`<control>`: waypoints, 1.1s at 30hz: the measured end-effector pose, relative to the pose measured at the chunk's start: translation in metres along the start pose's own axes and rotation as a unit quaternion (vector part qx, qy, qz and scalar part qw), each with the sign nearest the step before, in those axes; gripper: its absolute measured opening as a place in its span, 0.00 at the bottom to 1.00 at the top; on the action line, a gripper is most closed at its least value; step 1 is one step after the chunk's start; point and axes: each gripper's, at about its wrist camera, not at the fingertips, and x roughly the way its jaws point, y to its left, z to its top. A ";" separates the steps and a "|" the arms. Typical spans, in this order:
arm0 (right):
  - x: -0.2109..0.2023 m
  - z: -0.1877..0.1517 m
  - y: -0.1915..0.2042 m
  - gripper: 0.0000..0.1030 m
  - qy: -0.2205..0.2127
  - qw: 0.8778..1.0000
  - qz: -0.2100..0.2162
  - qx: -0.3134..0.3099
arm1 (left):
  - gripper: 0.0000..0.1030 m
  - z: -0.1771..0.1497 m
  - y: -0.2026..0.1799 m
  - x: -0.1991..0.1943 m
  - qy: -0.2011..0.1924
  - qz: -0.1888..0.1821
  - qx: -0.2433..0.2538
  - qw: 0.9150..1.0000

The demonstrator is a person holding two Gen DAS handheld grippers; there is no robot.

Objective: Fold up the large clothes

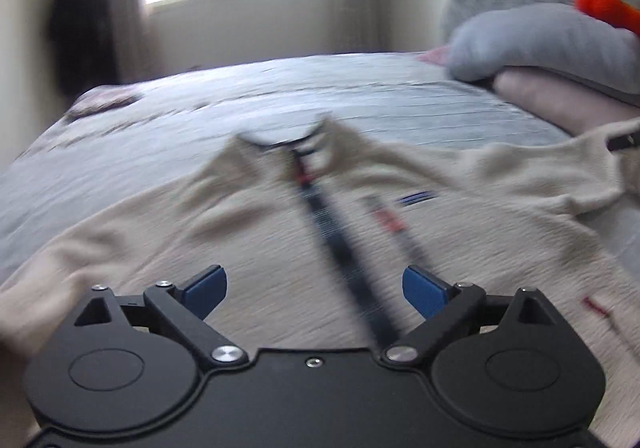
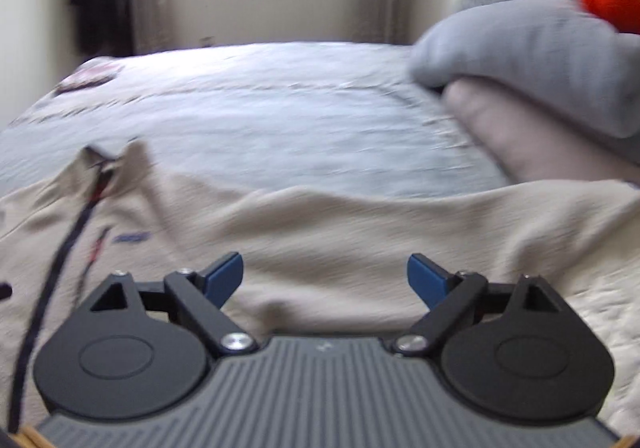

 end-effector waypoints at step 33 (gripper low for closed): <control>0.071 -0.071 0.138 0.99 0.077 0.995 0.053 -0.024 | 0.16 -0.035 0.377 -0.027 0.084 0.349 -0.243 0.901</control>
